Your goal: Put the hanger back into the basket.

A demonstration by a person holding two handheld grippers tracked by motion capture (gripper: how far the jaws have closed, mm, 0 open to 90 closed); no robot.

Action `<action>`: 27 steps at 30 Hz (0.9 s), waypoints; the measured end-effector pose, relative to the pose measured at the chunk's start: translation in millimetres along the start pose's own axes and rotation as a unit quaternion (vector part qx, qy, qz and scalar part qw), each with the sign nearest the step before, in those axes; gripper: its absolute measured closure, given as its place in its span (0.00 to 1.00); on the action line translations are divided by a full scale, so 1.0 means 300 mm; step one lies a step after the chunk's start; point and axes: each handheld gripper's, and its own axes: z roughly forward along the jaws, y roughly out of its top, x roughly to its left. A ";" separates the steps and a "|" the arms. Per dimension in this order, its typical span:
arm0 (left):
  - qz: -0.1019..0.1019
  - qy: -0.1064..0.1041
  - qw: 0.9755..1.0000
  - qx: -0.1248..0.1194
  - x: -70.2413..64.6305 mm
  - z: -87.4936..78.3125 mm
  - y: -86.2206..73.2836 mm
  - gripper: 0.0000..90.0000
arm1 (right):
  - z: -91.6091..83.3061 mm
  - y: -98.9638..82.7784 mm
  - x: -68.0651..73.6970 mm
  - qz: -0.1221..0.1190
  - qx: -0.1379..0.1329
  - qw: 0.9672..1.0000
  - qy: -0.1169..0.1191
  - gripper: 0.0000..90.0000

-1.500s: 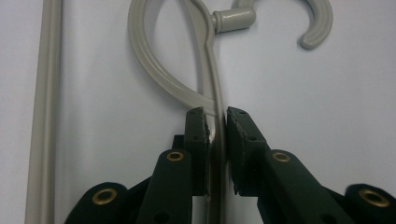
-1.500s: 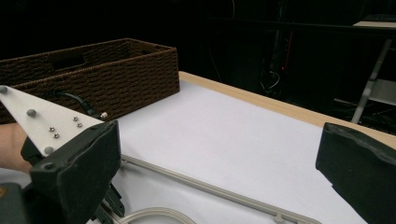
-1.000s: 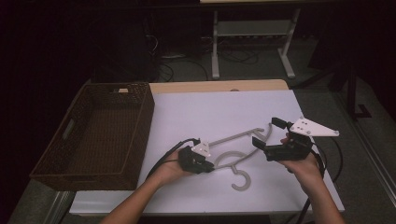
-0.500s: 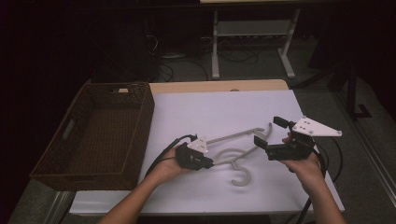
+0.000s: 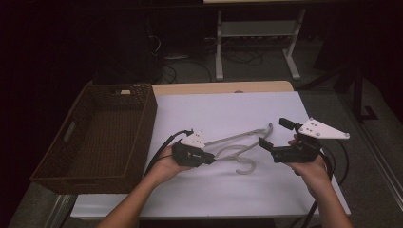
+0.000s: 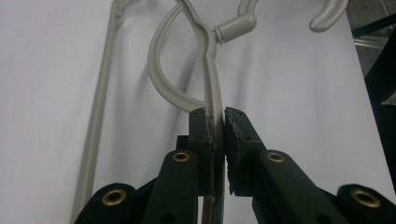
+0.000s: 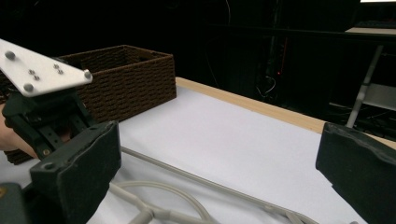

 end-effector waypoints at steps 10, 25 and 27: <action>-0.005 0.011 1.000 -0.024 0.014 -0.055 0.013 0.92 | -0.004 0.003 -0.004 -0.003 -0.004 1.000 -0.003 0.00; -0.024 0.024 0.998 -0.054 0.032 -0.119 0.021 0.92 | -0.007 0.004 -0.003 -0.001 -0.004 1.000 -0.004 0.00; -0.023 0.026 0.998 -0.055 0.032 -0.121 0.021 0.92 | -0.007 0.004 -0.003 -0.001 -0.004 1.000 -0.005 0.00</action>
